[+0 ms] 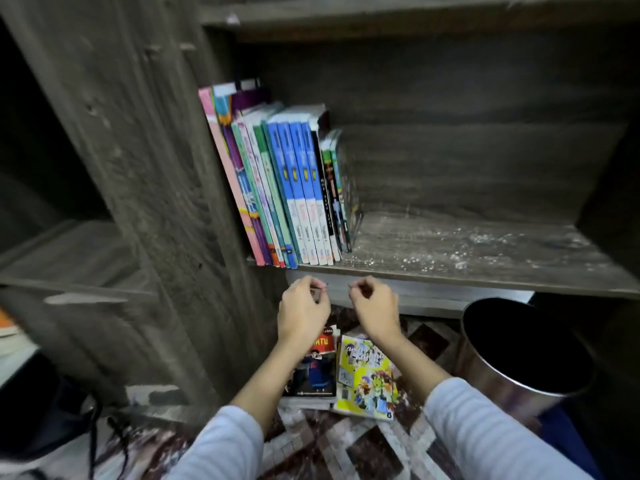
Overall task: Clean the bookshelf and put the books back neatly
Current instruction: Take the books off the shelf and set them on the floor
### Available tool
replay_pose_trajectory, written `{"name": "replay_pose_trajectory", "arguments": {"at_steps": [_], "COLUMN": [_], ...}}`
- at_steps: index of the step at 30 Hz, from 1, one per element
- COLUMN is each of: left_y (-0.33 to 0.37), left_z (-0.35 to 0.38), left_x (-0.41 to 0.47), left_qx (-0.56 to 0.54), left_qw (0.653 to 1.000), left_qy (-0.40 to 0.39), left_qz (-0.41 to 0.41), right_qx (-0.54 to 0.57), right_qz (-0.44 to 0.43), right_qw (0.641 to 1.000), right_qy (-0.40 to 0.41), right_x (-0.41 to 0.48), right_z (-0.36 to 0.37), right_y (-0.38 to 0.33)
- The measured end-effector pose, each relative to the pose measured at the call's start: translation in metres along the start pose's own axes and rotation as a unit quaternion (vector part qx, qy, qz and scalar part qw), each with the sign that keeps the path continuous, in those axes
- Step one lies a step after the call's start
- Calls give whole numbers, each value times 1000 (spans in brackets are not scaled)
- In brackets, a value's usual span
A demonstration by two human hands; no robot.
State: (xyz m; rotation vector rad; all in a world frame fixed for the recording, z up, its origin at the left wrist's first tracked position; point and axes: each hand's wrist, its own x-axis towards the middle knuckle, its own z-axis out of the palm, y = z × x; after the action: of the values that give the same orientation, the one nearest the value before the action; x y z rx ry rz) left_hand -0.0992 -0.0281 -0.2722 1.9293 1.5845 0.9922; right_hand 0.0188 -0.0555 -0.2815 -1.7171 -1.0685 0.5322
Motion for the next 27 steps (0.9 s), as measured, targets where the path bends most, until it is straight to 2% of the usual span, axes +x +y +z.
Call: {"name": "replay_pose_trajectory", "arguments": {"at_steps": [4, 9, 13, 18, 22, 27], "left_y": [31, 66, 78, 92, 96, 93], "left_z": [-21, -44, -55, -65, -65, -58], "left_x": [6, 31, 63, 102, 119, 124], "left_qx": [5, 16, 109, 206, 255, 265], "left_qw": [998, 981, 957, 943, 931, 921], "left_qy": [32, 100, 158, 129, 136, 164], "left_qz": [46, 167, 216, 228, 222, 233], "right_qx": [-3, -36, -88, -169, -235, -235], "right_qz": [-73, -159, -224, -240, -215, -236], "right_qw": [997, 986, 971, 956, 946, 939], "right_qy": [24, 39, 15, -19, -56, -81], "right_x": [7, 38, 70, 107, 134, 152], "right_z": [-19, -32, -35, -34, -31, -29], "right_y": [-26, -62, -92, -128, -144, -151]}}
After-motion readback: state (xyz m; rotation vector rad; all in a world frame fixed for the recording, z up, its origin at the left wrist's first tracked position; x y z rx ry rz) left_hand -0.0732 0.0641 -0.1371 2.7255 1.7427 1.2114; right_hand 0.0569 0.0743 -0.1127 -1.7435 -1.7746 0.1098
